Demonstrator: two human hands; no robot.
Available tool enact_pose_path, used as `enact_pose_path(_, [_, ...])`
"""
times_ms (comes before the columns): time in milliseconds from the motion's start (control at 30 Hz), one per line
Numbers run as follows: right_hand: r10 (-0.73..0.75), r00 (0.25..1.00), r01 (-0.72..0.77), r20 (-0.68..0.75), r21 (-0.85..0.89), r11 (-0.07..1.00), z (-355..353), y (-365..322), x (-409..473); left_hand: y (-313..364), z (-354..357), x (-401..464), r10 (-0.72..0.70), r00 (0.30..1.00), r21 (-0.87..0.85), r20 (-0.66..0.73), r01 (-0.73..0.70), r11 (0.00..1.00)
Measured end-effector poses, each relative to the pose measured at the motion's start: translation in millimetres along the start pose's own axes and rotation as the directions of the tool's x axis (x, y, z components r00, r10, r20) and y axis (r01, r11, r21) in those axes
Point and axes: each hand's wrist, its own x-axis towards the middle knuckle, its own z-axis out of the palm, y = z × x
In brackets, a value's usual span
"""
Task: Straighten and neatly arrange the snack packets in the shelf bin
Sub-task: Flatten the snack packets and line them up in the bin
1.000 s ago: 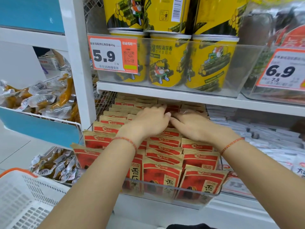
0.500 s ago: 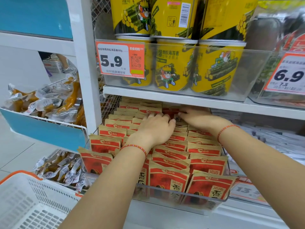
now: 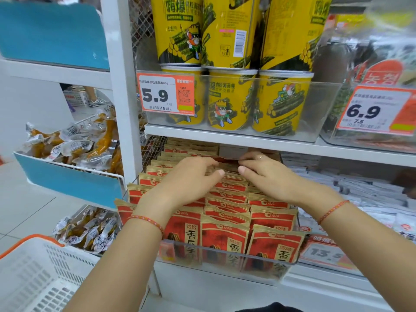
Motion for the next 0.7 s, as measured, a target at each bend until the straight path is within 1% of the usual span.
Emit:
enact_pose_path(67, [-0.016, 1.0, 0.016, 0.006, 0.011, 1.0, -4.9, -6.5, -12.5, -2.6, -6.5, -10.2, -0.01, 0.994, -0.052, -0.113, 0.004, 0.999])
enact_pose_path(133, [-0.031, 0.999, 0.031, 0.01, 0.023, 0.999, -10.3, -13.2, -24.4, -3.2, -11.3, -19.8, -0.025, 0.98, -0.09, -0.195, 0.008, 0.996])
enact_pose_path(233, [-0.07, 0.996, 0.075, -0.058, 0.077, 0.994, -23.6, -26.0, -39.6, -3.4, -13.8, -30.6, -0.044, 0.954, -0.198, -0.296, -0.016, 0.98])
enact_pose_path(300, [-0.094, 0.987, 0.113, -0.129, 0.145, 0.983, -35.1, -34.6, -47.5, -3.4, -12.5, -35.8, -0.047, 0.947, -0.266, -0.319, -0.042, 0.963])
enact_pose_path(367, [-0.091, 0.979, 0.142, -0.182, 0.292, 0.946, -46.7, -41.8, -52.6, -3.3, -10.4, -39.2, -0.051, 0.948, -0.309, -0.314, -0.051, 0.95])
enact_pose_path(433, [-0.08, 0.981, 0.157, -0.175, 0.49, 0.857, -58.7, -48.3, -55.5, 0.3, -11.2, -41.5, -0.085, 0.953, -0.413, -0.291, -0.045, 0.91])
enact_pose_path(533, [-0.09, 0.984, 0.172, -0.151, 0.725, 0.667, -74.7, -53.7, -56.5, 7.7, -16.2, -42.9, -0.089, 0.963, -0.602, -0.253, -0.085, 0.794])
enact_pose_path(633, [-0.128, 0.98, 0.19, -0.15, 0.887, 0.42, -87.1, -56.4, -56.6, 12.7, -22.1, -45.5, -0.031, 0.978, -0.706, -0.205, -0.127, 0.696])
enact_pose_path(667, [-0.141, 0.977, 0.2, -0.16, 0.914, 0.353, -90.0, -58.1, -56.4, 13.9, -23.8, -47.0, -0.022, 0.98, -0.733, -0.199, -0.134, 0.667])
enact_pose_path(700, [-0.143, 0.974, 0.214, -0.178, 0.926, 0.309, -92.4, -60.0, -55.4, 14.5, -24.8, -47.9, -0.022, 0.978, -0.757, -0.205, -0.145, 0.637])
